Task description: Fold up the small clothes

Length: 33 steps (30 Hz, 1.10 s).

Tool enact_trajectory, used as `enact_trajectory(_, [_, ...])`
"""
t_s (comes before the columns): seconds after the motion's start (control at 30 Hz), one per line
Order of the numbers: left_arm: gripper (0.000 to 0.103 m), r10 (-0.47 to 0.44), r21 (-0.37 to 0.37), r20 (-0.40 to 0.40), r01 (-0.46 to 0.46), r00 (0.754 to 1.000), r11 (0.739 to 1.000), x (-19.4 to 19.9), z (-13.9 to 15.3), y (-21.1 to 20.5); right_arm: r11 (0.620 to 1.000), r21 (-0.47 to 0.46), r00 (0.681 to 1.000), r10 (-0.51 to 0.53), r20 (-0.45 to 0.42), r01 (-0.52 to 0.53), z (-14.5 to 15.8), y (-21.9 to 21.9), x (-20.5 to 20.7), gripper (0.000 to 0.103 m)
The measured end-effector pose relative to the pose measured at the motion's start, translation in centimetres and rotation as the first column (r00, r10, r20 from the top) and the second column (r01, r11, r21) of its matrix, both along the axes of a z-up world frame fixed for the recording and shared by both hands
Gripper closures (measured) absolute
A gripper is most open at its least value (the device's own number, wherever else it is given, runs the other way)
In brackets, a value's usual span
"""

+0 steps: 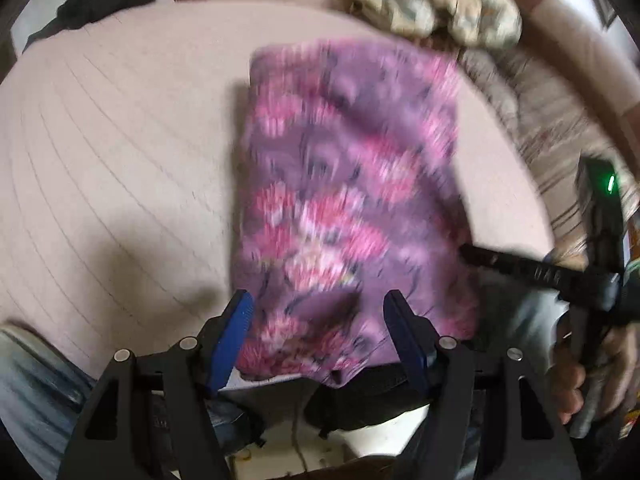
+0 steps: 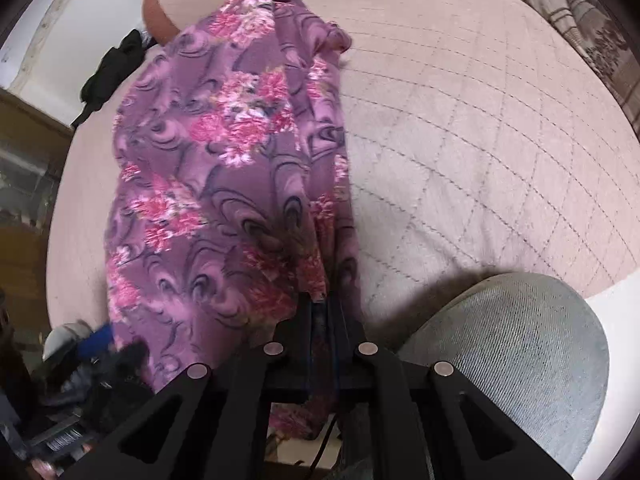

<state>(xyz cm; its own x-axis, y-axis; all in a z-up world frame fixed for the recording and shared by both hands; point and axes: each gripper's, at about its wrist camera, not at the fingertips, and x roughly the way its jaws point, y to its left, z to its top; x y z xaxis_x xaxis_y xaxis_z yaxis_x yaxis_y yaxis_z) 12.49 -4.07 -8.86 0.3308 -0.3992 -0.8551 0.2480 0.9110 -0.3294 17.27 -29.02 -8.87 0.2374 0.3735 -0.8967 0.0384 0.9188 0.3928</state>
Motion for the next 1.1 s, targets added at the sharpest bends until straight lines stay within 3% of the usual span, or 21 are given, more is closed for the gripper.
enact_trajectory(0.03, [0.036,0.009,-0.028,0.018,-0.009,1.0,1.0,0.8,0.9,0.3,1.0,0.024,0.999,0.017,0.03,-0.018,1.0,0.0,-0.1,0.091])
enact_trajectory(0.1, [0.028,0.037,-0.072,0.051,-0.033,0.998,0.997,2.4,2.6,2.0,0.995,0.1,0.994,0.021,0.109,-0.032,3.5,-0.6,0.1,0.062])
enact_trajectory(0.13, [0.027,0.057,-0.083,0.056,-0.052,0.997,0.995,3.6,3.0,2.5,0.99,0.14,0.986,0.011,0.164,-0.035,5.0,-1.0,0.5,0.034])
enact_trajectory(0.17, [0.027,0.07,-0.081,0.054,-0.066,0.996,0.995,4.9,3.0,2.6,0.986,0.162,0.979,-0.001,0.202,-0.032,5.8,-1.6,1.0,0.017])
enact_trajectory(0.2, [0.027,0.084,-0.077,0.044,-0.08,0.996,0.994,6.3,2.9,2.7,0.982,0.185,0.971,-0.018,0.238,-0.027,6.7,-1.9,1.4,0.014])
enact_trajectory(0.27, [0.027,0.113,-0.115,0.007,-0.111,0.994,0.987,9.9,2.0,3.1,0.975,0.223,0.966,-0.045,0.255,-0.014,7.4,-1.8,3.5,0.013])
enact_trajectory(0.37, [0.027,0.138,-0.149,-0.084,-0.15,0.987,0.978,15.2,-0.8,2.4,0.966,0.254,0.971,-0.103,0.215,0.046,6.2,-3.2,7.4,0.013])
enact_trajectory(0.43, [0.027,0.153,-0.124,-0.119,-0.168,0.981,0.978,17.8,-2.6,1.9,0.953,0.289,0.971,-0.148,0.189,0.089,5.2,-4.3,10.2,0.02])
enact_trajectory(0.53, [0.029,0.161,-0.173,-0.179,-0.192,0.971,0.966,20.3,-4.4,1.4,0.94,0.333,0.968,-0.142,0.205,0.067,4.3,-3.7,13.1,0.027])
enact_trajectory(0.6, [0.039,0.159,-0.206,-0.203,-0.201,0.966,0.958,21.0,-5.4,1.0,0.945,0.323,0.967,-0.125,0.221,0.048,3.4,-3.2,14.6,0.056])
enact_trajectory(0.63, [0.04,0.156,-0.215,-0.218,-0.203,0.963,0.955,21.2,-5.8,0.7,0.952,0.303,0.974,-0.108,0.197,0.045,2.5,-3.0,15.6,0.098])
enact_trajectory(0.7, [0.04,0.152,-0.241,-0.209,-0.201,0.966,0.95,21.2,-5.7,0.5,0.943,0.326,0.978,-0.126,0.166,0.066,1.6,-4.0,15.6,0.097])
enact_trajectory(0.8, [0.04,0.128,-0.255,-0.177,-0.171,0.976,0.952,21.4,-5.5,-0.4,0.969,0.21,0.967,-0.173,0.189,0.132,0.6,-5.3,14.7,0.097])
enact_trajectory(0.87, [0.04,0.14,-0.232,-0.18,-0.18,0.974,0.956,21.9,-6.0,-0.7,0.961,0.225,0.978,-0.186,0.09,0.162,-3.2,-5.0,15.8,0.097])
enact_trajectory(1.0, [0.04,0.185,-0.292,-0.142,-0.22,0.972,0.931,22.1,-4.6,0.7,0.969,0.207,0.972,-0.17,0.161,0.135,-1.3,-5.1,15.3,0.092])
enact_trajectory(1.03, [0.04,0.192,-0.289,-0.128,-0.222,0.973,0.931,22.1,-4.2,1.0,0.959,0.249,0.971,-0.179,0.16,0.136,-1.0,-5.5,14.7,0.086])
enact_trajectory(1.1, [0.039,0.186,-0.286,-0.126,-0.215,0.975,0.934,22.2,-3.9,1.3,0.94,0.303,0.959,-0.217,0.18,0.156,0.1,-6.9,12.7,0.048])
